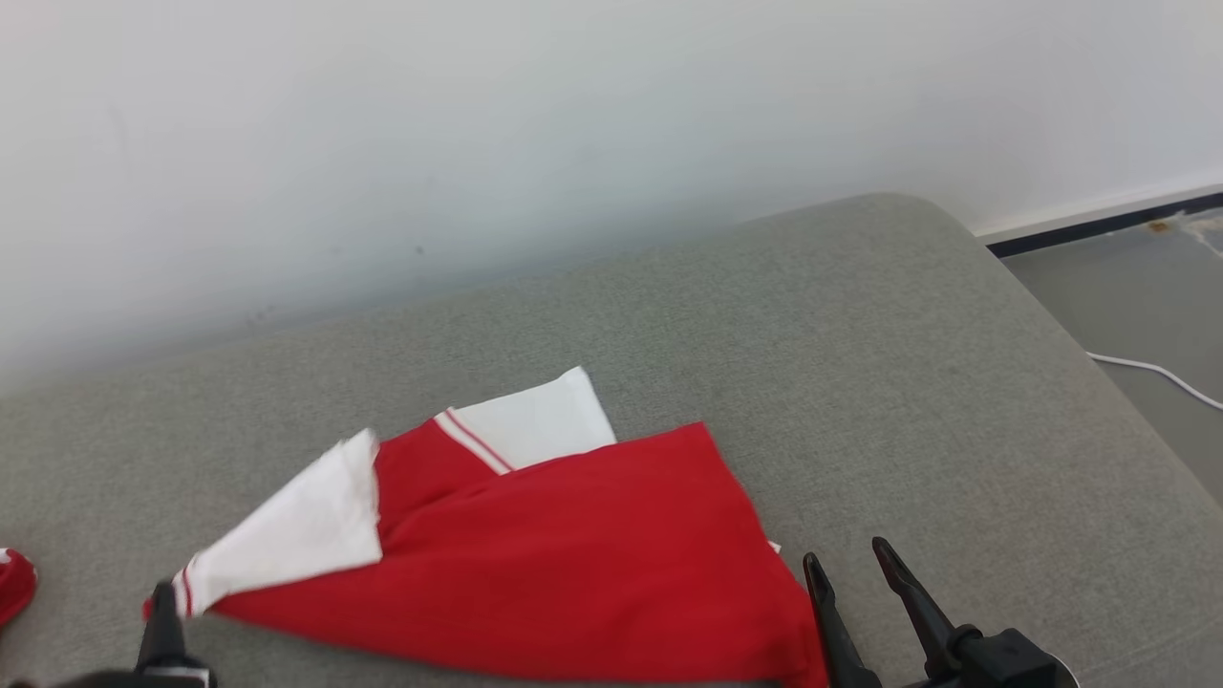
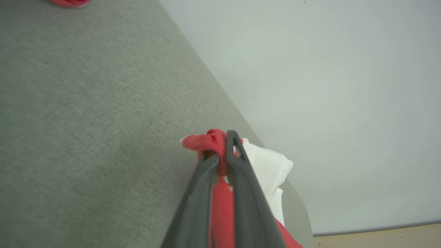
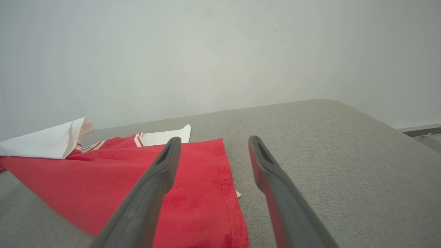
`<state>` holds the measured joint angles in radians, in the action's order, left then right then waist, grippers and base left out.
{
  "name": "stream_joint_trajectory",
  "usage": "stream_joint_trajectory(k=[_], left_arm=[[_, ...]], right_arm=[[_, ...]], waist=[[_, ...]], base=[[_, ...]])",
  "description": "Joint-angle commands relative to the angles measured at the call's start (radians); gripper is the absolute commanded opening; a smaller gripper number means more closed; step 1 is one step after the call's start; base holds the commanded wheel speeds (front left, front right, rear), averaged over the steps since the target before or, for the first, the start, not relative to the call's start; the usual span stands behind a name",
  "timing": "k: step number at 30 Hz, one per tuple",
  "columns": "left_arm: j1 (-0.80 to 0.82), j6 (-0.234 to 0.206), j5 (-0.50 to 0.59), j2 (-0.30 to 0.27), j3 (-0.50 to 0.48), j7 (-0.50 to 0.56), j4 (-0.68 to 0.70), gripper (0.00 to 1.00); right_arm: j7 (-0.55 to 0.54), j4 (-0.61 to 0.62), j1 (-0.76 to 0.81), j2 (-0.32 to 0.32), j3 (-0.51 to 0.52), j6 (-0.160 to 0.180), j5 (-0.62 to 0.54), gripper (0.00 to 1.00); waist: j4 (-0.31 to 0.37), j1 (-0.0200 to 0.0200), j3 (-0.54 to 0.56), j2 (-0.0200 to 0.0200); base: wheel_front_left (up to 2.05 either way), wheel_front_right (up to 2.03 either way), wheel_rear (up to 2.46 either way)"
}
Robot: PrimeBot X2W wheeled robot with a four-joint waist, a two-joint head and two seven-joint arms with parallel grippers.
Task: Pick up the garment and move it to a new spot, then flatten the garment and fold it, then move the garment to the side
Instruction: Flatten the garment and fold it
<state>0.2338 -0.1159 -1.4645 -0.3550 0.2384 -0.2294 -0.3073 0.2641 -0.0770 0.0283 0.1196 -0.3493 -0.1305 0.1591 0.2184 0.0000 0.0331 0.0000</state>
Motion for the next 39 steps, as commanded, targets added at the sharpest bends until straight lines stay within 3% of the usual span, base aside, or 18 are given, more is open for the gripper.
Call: stream_joint_trajectory(k=[1,11,13,14,16,17,23,28,34,39], left_arm=[[-0.038,-0.009,-0.016,0.003,-0.019,-0.011,0.003,0.0],[-0.162,-0.035,0.004,0.064,-0.163,-0.036,-0.016,0.0],[-0.179,-0.031,0.031,0.084,-0.205,-0.035,-0.024,0.25],[-0.184,-0.025,0.05,0.095,-0.224,-0.035,-0.028,0.25],[-0.191,-0.016,0.103,0.107,-0.242,-0.036,-0.03,0.7],[-0.192,-0.012,0.141,0.109,-0.254,-0.036,-0.029,1.0],[-0.21,0.008,0.525,0.122,-0.281,-0.036,0.028,1.0],[-0.239,0.037,0.754,0.175,-0.293,-0.035,0.108,1.0],[-0.273,0.08,0.949,0.24,-0.277,-0.035,0.166,1.0],[-0.287,0.114,1.019,0.276,-0.265,-0.035,0.162,1.0]], right_arm=[[0.001,0.003,0.004,0.006,-0.001,0.0,-0.001,1.0],[0.001,0.0,0.02,0.018,0.001,0.0,-0.003,1.0],[0.001,-0.002,0.019,0.017,0.002,0.0,-0.002,1.0],[0.001,-0.003,0.019,0.017,0.002,0.0,-0.002,1.0],[0.001,-0.005,0.017,0.016,-0.001,0.0,-0.001,1.0],[0.001,-0.006,0.016,0.016,-0.001,0.0,0.0,1.0],[0.001,-0.024,0.008,0.013,-0.008,0.0,0.017,1.0],[0.001,-0.053,-0.005,0.017,-0.016,0.0,0.035,1.0],[0.001,-0.118,-0.024,0.028,-0.037,0.0,0.07,1.0],[0.001,-0.215,-0.044,0.025,-0.057,0.0,0.122,1.0]], waist=[[-0.01,0.0,0.006,0.0],[-0.032,0.0,0.016,0.0],[-0.036,0.0,0.017,0.0],[-0.037,0.0,0.017,0.0],[-0.04,0.0,0.017,0.0],[-0.042,0.0,0.016,0.0],[-0.053,0.0,0.013,0.0],[-0.068,0.0,0.008,0.0],[-0.094,0.0,0.005,0.0],[-0.118,0.0,-0.001,0.0]], base=[[0.0,0.0,0.0],[0.0,0.0,0.0],[0.0,0.0,0.0],[0.0,0.0,0.0],[0.0,0.0,0.0],[0.0,0.0,0.0],[0.0,0.0,0.0],[0.0,0.0,0.0],[0.0,0.0,0.0],[0.0,0.0,0.0]])
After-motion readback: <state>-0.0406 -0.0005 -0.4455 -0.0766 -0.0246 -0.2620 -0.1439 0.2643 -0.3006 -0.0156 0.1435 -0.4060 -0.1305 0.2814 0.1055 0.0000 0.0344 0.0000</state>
